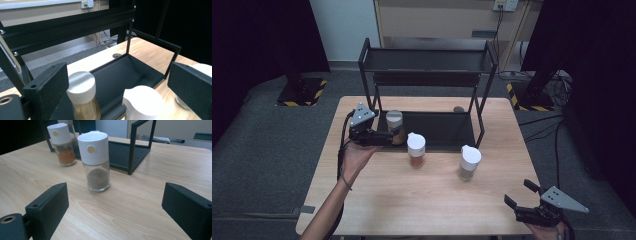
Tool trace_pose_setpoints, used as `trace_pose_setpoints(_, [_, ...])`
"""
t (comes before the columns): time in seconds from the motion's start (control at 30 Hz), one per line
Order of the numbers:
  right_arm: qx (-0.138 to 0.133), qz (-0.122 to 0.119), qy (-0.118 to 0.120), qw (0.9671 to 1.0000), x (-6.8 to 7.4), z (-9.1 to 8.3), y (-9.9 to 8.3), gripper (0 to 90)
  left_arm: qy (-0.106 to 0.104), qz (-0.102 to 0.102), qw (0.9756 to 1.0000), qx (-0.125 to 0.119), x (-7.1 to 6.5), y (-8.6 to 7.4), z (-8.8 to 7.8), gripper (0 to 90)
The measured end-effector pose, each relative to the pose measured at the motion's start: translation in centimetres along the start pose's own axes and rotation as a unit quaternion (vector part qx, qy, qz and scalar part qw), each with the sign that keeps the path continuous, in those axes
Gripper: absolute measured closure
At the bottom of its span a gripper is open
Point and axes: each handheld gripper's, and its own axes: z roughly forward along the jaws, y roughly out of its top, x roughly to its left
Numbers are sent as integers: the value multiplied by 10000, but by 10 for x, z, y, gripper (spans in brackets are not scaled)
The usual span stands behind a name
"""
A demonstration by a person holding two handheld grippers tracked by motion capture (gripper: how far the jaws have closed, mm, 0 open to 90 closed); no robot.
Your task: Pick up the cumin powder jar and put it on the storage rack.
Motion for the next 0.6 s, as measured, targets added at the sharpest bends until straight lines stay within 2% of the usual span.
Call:
trace_pose_setpoints(0.17, [24, 9, 7, 10000, 0, 1, 1, 71, -110, -42, 9998, -131, -3, -7, -16, 24])
trace_pose_setpoints(0.3, [27, 9, -2, 10000, 0, 1, 1, 70, -156, 8, 9997, -188, -8, -14, -28, 23])
trace_pose_setpoints(0.5, [41, -6, -12, 10000, 1, 1, 1, 70, -288, -32, 9992, -277, -11, -30, -40, 22])
trace_pose_setpoints(0.6, [41, 2, -10, 10000, 0, 1, 1, 70, -292, 68, 9991, -299, -14, -40, -46, 23])
